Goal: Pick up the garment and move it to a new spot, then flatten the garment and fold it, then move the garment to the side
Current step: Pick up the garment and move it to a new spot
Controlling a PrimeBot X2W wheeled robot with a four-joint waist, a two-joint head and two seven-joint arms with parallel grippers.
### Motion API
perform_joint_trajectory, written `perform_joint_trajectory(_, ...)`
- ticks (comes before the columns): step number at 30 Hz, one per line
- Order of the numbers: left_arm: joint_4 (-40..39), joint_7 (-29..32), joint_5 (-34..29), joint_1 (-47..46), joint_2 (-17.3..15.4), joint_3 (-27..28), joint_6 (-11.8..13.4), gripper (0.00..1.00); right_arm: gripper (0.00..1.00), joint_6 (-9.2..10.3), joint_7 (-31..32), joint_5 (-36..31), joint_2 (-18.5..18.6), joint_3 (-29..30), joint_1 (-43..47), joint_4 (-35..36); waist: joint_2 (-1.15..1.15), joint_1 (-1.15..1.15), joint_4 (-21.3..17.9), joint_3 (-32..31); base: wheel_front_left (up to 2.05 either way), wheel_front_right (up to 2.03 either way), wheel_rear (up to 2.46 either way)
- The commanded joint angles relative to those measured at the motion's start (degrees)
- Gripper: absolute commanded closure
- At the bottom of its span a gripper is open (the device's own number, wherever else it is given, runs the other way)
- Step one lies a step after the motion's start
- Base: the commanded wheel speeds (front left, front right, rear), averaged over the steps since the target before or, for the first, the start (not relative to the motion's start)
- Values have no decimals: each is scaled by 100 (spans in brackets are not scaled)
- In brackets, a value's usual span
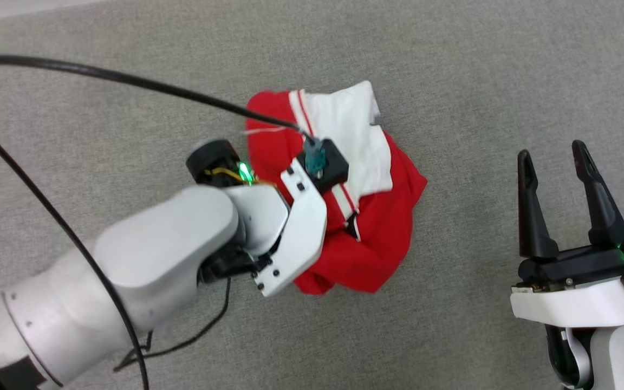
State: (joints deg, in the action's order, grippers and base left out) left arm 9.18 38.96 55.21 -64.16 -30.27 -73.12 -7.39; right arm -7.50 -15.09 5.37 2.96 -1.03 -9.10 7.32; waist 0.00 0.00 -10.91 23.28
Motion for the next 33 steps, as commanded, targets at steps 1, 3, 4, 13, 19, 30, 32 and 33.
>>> perform_joint_trajectory(1, 53, -47, 9, 123, 29, -24, 0, 100, 0, 2, -12, 45, -14, 16, -75, -14, 0, 0, -9, 12, 0, 0, 0)
perform_joint_trajectory(3, 132, -172, -40, 203, 86, -28, 0, 100, 0, 2, -12, 38, -14, 43, -64, -29, 0, 0, 2, 1, 0, 0, 0)
perform_joint_trajectory(4, 162, -266, -61, 231, 122, -32, 0, 100, 0, 3, -12, 28, -14, 64, -45, -39, 0, 0, 20, -21, 0, 0, 0)
perform_joint_trajectory(13, 375, -1905, -379, 39, 218, 273, 62, 0, 0, 2, -12, -80, -13, 101, 158, -117, 0, 0, 276, -487, 0, 0, 0)
perform_joint_trajectory(19, 275, -3212, -667, 410, 36, 753, 682, 0, 0, 2, -12, -167, -13, 157, 313, -146, 0, 0, 528, -815, 0, 0, 0)
perform_joint_trajectory(30, 167, -5309, -1041, 1880, -349, 1571, 2373, 0, 0, 3, -12, -285, -13, 170, 618, -196, 0, 0, 898, -1295, 0, 0, 0)
perform_joint_trajectory(32, 99, -5391, -1083, 2244, -357, 1840, 2664, 0, 0, 2, -12, -306, -12, 183, 656, -202, 0, 0, 954, -1354, 0, 0, 0)
perform_joint_trajectory(33, 27, -5413, -1128, 2422, -351, 2012, 2797, 0, 0, 2, -12, -310, -12, 179, 686, -206, 0, 0, 981, -1381, 0, 0, 0)
